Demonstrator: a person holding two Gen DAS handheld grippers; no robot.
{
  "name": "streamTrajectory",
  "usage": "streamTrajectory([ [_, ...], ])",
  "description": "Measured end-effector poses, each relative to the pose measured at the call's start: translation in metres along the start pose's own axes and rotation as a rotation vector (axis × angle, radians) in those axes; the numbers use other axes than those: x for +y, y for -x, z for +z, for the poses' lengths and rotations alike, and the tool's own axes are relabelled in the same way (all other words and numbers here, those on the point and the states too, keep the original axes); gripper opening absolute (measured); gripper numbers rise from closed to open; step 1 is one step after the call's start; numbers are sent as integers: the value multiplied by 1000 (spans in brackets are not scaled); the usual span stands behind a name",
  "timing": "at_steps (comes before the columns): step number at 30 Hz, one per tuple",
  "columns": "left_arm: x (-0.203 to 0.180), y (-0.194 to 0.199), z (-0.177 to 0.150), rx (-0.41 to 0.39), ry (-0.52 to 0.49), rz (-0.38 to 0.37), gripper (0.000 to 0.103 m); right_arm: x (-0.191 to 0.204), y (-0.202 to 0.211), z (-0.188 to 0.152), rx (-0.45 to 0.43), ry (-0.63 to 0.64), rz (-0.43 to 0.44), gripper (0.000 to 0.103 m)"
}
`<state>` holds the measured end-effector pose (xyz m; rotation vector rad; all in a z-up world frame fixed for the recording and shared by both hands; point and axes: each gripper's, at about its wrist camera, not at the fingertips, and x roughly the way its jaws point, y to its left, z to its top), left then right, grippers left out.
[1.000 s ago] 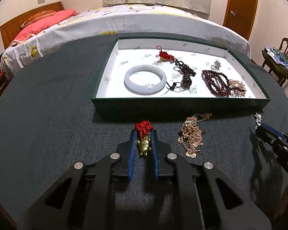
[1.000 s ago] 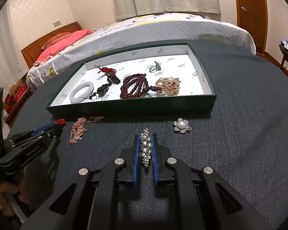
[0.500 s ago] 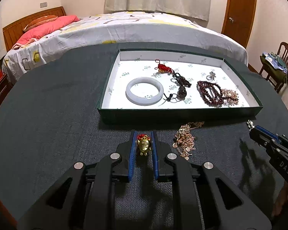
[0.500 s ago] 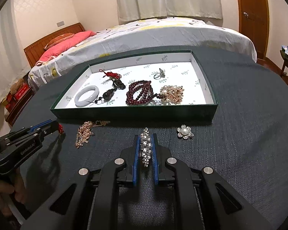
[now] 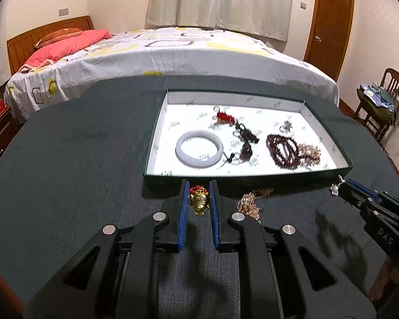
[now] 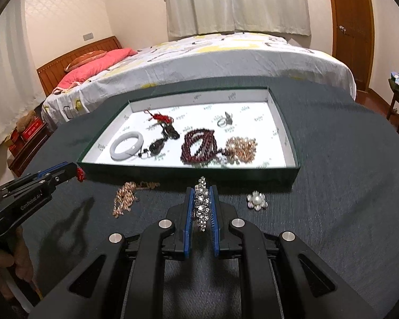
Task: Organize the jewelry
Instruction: 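Carry the brooch and tassel into the white box while both tools open to release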
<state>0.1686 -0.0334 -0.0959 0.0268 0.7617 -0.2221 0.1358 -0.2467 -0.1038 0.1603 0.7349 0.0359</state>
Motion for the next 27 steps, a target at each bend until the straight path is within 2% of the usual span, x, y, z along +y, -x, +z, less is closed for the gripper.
streamTrajectory([
  [8,-4,1,35,-73,-4,-26,15,-2,1,35,-63,-6,20,12],
  [18,-14,-35,89,-138,-12,-35,15,-12,-25,87,-134,16,-19,12],
  [21,-17,-56,99,-128,-17,-25,15,-17,-48,95,-113,25,-37,12],
  [27,-17,-111,105,-34,0,-17,15,-33,-93,100,-36,20,-80,12],
])
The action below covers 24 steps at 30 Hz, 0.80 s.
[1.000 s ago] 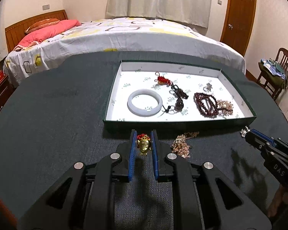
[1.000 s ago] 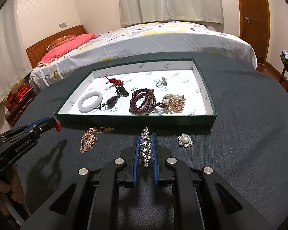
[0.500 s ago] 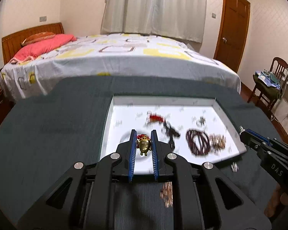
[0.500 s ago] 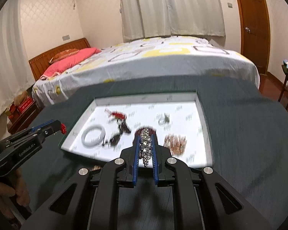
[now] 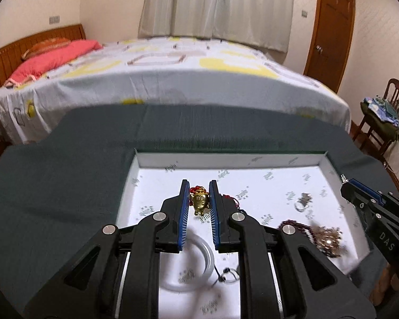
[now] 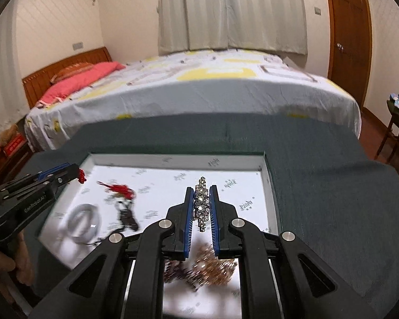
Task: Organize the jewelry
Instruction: 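Carry the brooch and tassel into the white box while both tools open to release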
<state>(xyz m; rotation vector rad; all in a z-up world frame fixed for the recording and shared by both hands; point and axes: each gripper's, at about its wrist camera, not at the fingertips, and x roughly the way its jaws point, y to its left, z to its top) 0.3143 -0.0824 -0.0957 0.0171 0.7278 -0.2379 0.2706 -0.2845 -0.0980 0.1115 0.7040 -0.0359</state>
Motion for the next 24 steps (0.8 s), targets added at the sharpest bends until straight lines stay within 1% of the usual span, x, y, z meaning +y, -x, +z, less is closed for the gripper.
streamTrajectory([
  [3,0,-24,0,46,0,9,15,-4,-18,-1,48,-2,-13,12],
  [8,2,-45,1,103,11,18,15,-8,-37,-2,118,-19,-6,12],
  [13,2,-52,1,151,-2,27,15,-6,-42,-4,138,-17,-6,13],
  [17,3,-58,-1,183,8,31,15,-6,-44,-5,148,-15,-7,13],
  [24,3,-57,-2,180,1,41,16,-7,-45,-2,150,-14,-5,13],
])
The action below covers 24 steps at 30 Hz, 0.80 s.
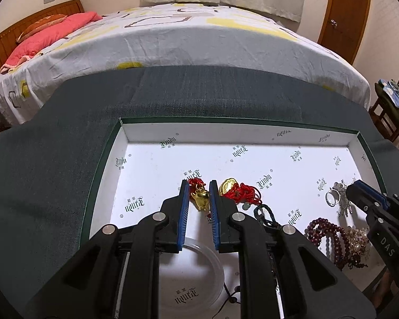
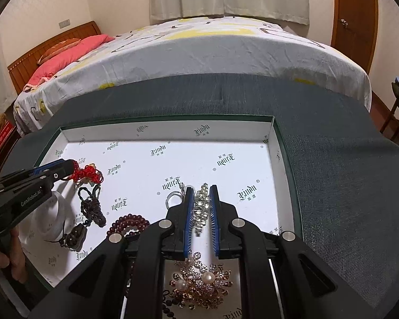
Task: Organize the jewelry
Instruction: 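Carry the brooch and tassel into the white box while both tools open to release, then grasp the gold chain necklace with the left tool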
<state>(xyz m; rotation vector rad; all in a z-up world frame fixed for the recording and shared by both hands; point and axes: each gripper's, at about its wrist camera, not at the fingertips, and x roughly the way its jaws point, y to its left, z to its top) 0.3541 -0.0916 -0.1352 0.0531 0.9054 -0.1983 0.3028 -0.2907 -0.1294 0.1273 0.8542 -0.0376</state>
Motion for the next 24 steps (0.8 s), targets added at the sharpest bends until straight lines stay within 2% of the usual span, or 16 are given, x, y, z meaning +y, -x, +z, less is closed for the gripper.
streamTrajectory([
  [2,0,1,0,-1,-6,2,19,0,0,0,-1,-4,3,13],
  [4,0,2,0,-6,-4,4,31,-1,0,-1,-2,-7,5,14],
  [6,0,4,1,-16,0,7,35,-1,-1,0,1,-5,5,14],
  [9,0,7,1,-25,0,9,48,-2,-1,0,3,-8,4,14],
  [11,-1,10,0,-40,-3,10,51,-2,-1,0,2,-9,4,15],
  [13,-3,13,0,-49,-10,13,58,-4,2,-1,-12,-21,5,41],
  [14,-4,15,0,-56,-11,14,59,-4,4,-1,-22,-25,5,45],
  [24,-10,36,-2,-114,-28,25,78,-6,25,0,-71,-26,9,50],
])
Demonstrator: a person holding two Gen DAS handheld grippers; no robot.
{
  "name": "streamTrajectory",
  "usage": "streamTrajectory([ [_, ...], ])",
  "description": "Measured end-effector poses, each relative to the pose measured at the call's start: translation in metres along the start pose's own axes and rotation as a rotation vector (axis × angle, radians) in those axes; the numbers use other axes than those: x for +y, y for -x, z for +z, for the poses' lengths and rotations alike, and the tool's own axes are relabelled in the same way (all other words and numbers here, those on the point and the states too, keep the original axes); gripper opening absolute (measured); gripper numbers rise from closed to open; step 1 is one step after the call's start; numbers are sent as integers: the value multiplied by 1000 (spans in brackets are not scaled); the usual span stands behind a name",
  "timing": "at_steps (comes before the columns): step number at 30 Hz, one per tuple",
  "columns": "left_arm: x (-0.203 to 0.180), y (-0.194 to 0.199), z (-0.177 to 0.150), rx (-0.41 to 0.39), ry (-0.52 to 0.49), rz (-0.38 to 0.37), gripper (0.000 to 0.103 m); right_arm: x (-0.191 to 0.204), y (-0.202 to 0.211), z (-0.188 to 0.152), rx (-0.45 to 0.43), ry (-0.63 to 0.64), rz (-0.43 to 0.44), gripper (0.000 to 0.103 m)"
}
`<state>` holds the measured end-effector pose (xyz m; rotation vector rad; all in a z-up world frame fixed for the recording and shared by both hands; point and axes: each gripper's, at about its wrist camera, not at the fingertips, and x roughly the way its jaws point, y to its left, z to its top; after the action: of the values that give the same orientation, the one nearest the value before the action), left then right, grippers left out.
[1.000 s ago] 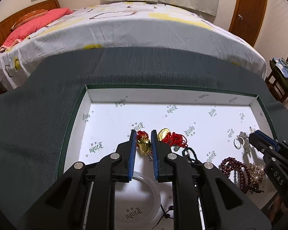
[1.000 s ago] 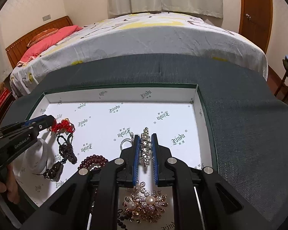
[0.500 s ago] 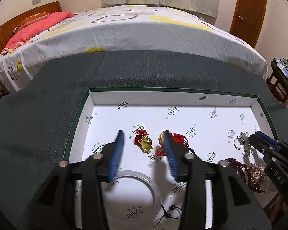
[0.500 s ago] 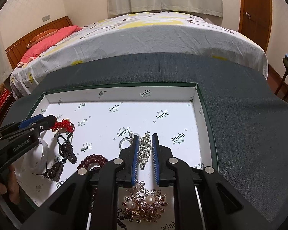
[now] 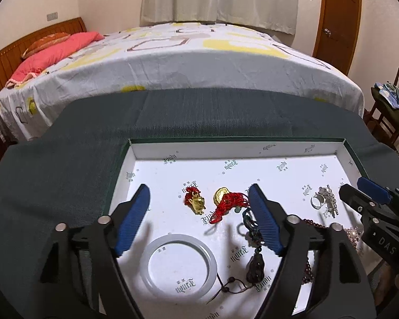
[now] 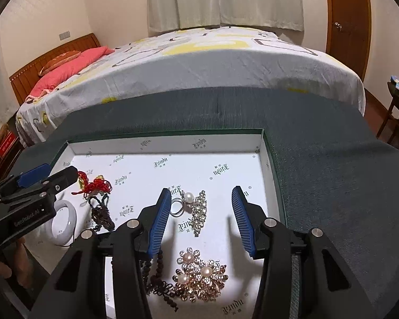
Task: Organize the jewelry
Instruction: 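Grasp the gold chain necklace with the left tool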
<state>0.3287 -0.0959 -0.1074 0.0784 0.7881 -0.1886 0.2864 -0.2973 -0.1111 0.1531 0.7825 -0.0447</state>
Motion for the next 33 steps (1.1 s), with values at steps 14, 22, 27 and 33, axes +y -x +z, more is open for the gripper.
streamTrajectory([
  [14,14,61,-29,-29,71,-18,81,-4,64,-36,-49,7,-25,54],
  [22,8,86,-66,-11,87,-25,81,-20,92,-78,-13,-6,-41,54],
  [27,-2,94,-90,12,84,-32,81,-29,103,-105,13,-8,-61,54],
  [33,-13,91,-109,45,66,-23,81,-40,106,-121,29,-39,-62,54],
])
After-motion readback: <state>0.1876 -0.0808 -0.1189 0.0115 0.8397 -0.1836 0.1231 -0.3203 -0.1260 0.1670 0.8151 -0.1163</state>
